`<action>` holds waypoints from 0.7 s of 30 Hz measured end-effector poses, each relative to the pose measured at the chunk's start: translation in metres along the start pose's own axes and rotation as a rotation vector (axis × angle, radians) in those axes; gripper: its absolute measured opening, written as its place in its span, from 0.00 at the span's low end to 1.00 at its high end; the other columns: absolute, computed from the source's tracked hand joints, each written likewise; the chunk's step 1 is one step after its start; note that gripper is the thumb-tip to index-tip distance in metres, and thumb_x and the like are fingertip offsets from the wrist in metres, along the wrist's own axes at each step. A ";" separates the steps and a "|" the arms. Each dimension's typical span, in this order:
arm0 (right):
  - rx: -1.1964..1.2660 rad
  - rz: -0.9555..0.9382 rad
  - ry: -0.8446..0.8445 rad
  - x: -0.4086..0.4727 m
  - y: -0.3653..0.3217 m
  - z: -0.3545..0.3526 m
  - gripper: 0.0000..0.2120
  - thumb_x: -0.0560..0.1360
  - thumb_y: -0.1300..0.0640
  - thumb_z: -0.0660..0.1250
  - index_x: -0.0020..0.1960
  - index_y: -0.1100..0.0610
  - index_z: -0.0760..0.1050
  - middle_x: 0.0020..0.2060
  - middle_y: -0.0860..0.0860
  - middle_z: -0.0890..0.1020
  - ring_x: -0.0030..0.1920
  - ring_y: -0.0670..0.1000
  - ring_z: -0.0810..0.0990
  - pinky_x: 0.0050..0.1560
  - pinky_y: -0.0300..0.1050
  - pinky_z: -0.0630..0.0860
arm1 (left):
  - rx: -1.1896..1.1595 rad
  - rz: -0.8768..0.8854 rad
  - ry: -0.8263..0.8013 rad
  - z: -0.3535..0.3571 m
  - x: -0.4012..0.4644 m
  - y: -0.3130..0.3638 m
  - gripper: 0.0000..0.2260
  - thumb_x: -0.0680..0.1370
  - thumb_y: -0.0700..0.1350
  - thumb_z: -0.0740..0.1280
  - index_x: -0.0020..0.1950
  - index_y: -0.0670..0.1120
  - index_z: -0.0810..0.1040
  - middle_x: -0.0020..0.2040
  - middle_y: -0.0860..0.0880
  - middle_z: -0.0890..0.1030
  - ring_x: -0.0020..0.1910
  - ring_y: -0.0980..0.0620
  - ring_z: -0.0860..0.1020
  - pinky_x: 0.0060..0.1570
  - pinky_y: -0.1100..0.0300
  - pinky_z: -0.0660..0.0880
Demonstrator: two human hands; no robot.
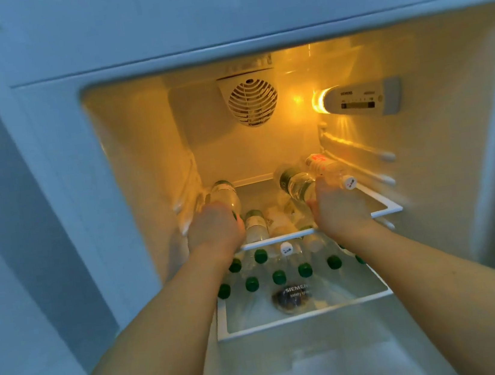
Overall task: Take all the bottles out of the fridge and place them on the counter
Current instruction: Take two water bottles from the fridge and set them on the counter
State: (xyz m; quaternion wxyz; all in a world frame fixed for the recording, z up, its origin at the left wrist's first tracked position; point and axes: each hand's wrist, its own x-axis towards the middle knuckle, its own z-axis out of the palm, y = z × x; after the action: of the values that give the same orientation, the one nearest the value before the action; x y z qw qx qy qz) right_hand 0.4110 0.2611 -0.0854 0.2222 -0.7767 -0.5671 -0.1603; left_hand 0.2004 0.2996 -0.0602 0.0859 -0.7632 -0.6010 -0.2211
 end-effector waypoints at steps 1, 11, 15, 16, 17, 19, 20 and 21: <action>0.003 -0.020 0.009 -0.005 -0.002 -0.009 0.15 0.81 0.52 0.58 0.65 0.58 0.66 0.51 0.56 0.81 0.49 0.59 0.81 0.38 0.47 0.70 | -0.012 0.026 0.005 -0.011 -0.006 0.001 0.08 0.78 0.48 0.62 0.42 0.47 0.69 0.36 0.50 0.71 0.36 0.48 0.72 0.31 0.58 0.66; -0.102 -0.150 -0.024 -0.046 -0.023 -0.124 0.18 0.80 0.46 0.59 0.64 0.57 0.69 0.54 0.57 0.80 0.53 0.59 0.79 0.44 0.49 0.73 | 0.018 0.216 -0.080 -0.116 -0.054 0.007 0.05 0.75 0.47 0.65 0.45 0.47 0.71 0.39 0.50 0.71 0.41 0.47 0.74 0.36 0.57 0.71; -0.073 -0.139 -0.026 -0.066 -0.034 -0.174 0.19 0.79 0.45 0.58 0.62 0.56 0.71 0.54 0.57 0.80 0.51 0.59 0.78 0.42 0.48 0.72 | -0.022 0.226 -0.107 -0.159 -0.078 -0.003 0.09 0.75 0.51 0.65 0.47 0.47 0.71 0.40 0.50 0.70 0.42 0.46 0.74 0.36 0.58 0.70; -0.061 -0.130 -0.021 -0.070 -0.038 -0.187 0.18 0.79 0.45 0.58 0.61 0.56 0.72 0.54 0.57 0.79 0.50 0.58 0.77 0.42 0.47 0.71 | -0.035 0.231 -0.101 -0.168 -0.084 -0.005 0.10 0.75 0.52 0.65 0.46 0.47 0.71 0.41 0.49 0.70 0.42 0.46 0.74 0.35 0.58 0.69; -0.052 -0.122 -0.017 -0.073 -0.041 -0.198 0.18 0.79 0.45 0.59 0.60 0.56 0.72 0.54 0.57 0.79 0.50 0.58 0.77 0.42 0.46 0.70 | -0.053 0.231 -0.099 -0.177 -0.089 -0.006 0.11 0.75 0.53 0.64 0.45 0.46 0.71 0.41 0.49 0.71 0.41 0.47 0.74 0.34 0.58 0.68; -0.043 -0.112 0.000 -0.082 -0.049 -0.218 0.16 0.79 0.44 0.60 0.55 0.55 0.73 0.53 0.56 0.79 0.51 0.58 0.77 0.43 0.46 0.70 | -0.112 0.208 -0.109 -0.196 -0.100 -0.012 0.11 0.74 0.54 0.64 0.43 0.46 0.71 0.41 0.48 0.74 0.36 0.48 0.76 0.31 0.59 0.70; -0.035 -0.108 0.015 -0.084 -0.051 -0.226 0.15 0.78 0.43 0.60 0.52 0.54 0.72 0.52 0.56 0.79 0.50 0.58 0.77 0.43 0.46 0.70 | -0.155 0.198 -0.120 -0.203 -0.103 -0.013 0.11 0.74 0.53 0.64 0.42 0.45 0.71 0.40 0.47 0.76 0.32 0.48 0.78 0.30 0.59 0.72; -0.030 -0.109 0.025 -0.087 -0.055 -0.234 0.14 0.78 0.43 0.60 0.49 0.54 0.70 0.51 0.56 0.79 0.49 0.57 0.76 0.43 0.47 0.70 | -0.199 0.195 -0.134 -0.211 -0.108 -0.015 0.11 0.74 0.52 0.64 0.41 0.44 0.71 0.37 0.45 0.77 0.28 0.47 0.79 0.29 0.59 0.73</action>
State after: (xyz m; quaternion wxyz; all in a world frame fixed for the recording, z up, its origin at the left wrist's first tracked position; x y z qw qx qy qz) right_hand 0.3327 0.0812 0.0783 0.2087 -0.7457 -0.6035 -0.1902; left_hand 0.1169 0.1254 0.0773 -0.0093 -0.8358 -0.5034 -0.2188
